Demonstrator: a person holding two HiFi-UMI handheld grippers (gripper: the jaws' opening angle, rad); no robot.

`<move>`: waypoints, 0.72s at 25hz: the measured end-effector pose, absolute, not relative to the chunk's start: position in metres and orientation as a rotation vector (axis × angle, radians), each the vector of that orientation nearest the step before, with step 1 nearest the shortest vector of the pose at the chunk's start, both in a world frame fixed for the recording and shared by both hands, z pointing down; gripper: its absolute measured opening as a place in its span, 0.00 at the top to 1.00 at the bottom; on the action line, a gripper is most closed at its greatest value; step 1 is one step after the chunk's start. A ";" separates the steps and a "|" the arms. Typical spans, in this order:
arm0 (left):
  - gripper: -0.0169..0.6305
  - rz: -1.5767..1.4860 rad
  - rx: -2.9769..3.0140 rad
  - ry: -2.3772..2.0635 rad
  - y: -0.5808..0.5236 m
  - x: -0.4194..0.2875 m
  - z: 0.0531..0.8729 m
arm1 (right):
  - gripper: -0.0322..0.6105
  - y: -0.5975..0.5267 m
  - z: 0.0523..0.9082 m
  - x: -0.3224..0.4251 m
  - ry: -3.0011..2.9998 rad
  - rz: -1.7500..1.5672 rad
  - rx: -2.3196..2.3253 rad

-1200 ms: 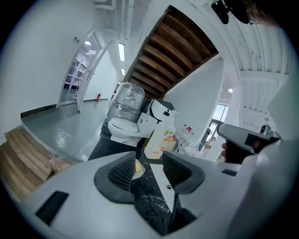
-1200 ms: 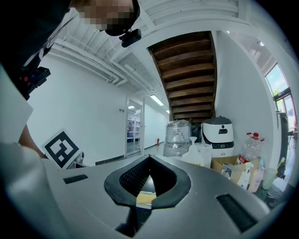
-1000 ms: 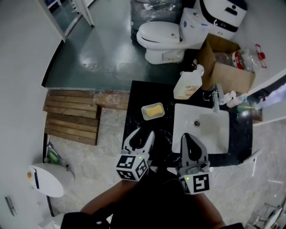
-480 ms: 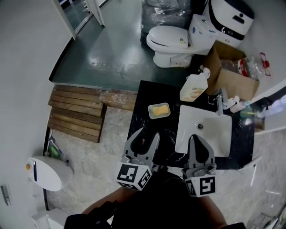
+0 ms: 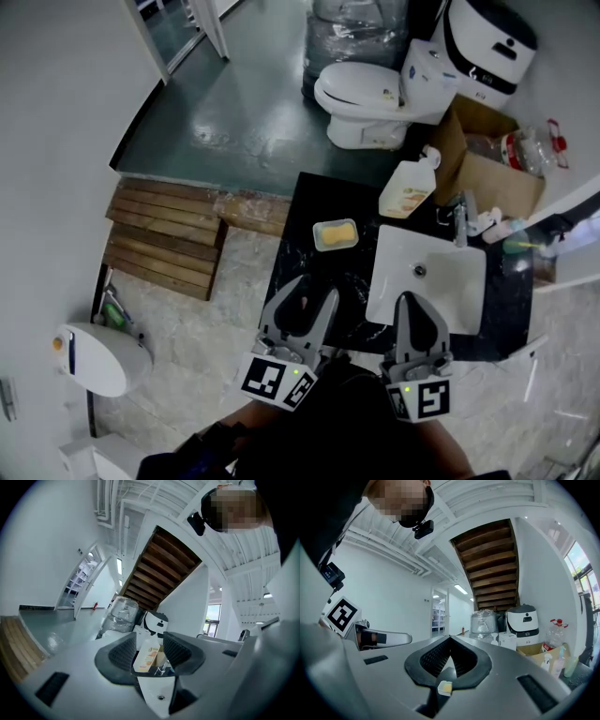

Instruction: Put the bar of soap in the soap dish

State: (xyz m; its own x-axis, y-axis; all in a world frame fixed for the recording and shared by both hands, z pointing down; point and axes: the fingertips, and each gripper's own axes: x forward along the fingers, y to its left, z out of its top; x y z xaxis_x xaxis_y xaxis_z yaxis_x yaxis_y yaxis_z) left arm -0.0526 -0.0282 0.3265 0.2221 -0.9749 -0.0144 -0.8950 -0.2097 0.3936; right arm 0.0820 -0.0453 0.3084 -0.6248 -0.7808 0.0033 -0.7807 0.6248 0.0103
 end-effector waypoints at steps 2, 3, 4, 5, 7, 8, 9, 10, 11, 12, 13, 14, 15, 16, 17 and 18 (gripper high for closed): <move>0.70 -0.382 2.201 -1.745 -0.026 -0.050 0.327 | 0.94 -0.045 0.308 0.086 -2.842 0.003 1.380; 0.70 -0.381 2.200 -1.747 -0.025 -0.049 0.327 | 0.94 -0.046 0.308 0.087 -2.844 0.005 1.384; 0.70 -0.383 2.202 -1.752 -0.023 -0.049 0.327 | 0.94 -0.046 0.308 0.089 -2.844 -0.002 1.383; 0.71 -0.385 2.207 -1.757 -0.022 -0.048 0.325 | 0.94 -0.046 0.308 0.090 -2.843 -0.011 1.378; 0.76 -0.395 2.228 -1.767 -0.019 -0.046 0.321 | 0.94 -0.045 0.310 0.091 -2.842 -0.014 1.362; 0.80 -0.404 2.239 -1.768 -0.017 -0.045 0.319 | 0.94 -0.044 0.311 0.091 -2.846 -0.007 1.354; 0.86 -0.413 2.247 -1.768 -0.015 -0.044 0.317 | 0.94 -0.043 0.312 0.090 -2.852 0.007 1.347; 0.91 -0.419 2.248 -1.771 -0.013 -0.045 0.316 | 0.94 -0.041 0.314 0.089 -2.858 0.027 1.338; 0.94 -0.420 2.245 -1.779 -0.013 -0.045 0.316 | 0.94 -0.039 0.315 0.088 -2.863 0.043 1.326; 0.95 -0.419 2.239 -1.791 -0.012 -0.046 0.316 | 0.94 -0.038 0.315 0.086 -2.872 0.045 1.314; 0.96 -0.416 2.234 -1.809 -0.012 -0.048 0.315 | 0.94 -0.038 0.313 0.085 -2.881 0.035 1.304; 0.96 -0.411 2.230 -1.832 -0.011 -0.050 0.315 | 0.94 -0.038 0.311 0.083 -2.889 0.022 1.297; 0.97 -0.404 2.227 -1.862 -0.009 -0.052 0.314 | 0.94 -0.038 0.309 0.082 -2.897 0.010 1.292; 0.97 -0.392 2.227 -1.889 -0.008 -0.054 0.314 | 0.94 -0.037 0.307 0.081 -2.904 0.000 1.289; 0.97 -0.376 2.228 -1.909 -0.007 -0.055 0.314 | 0.94 -0.037 0.306 0.081 -2.909 -0.010 1.287; 0.97 -0.360 2.229 -1.921 -0.006 -0.055 0.315 | 0.94 -0.037 0.304 0.081 -2.910 -0.020 1.287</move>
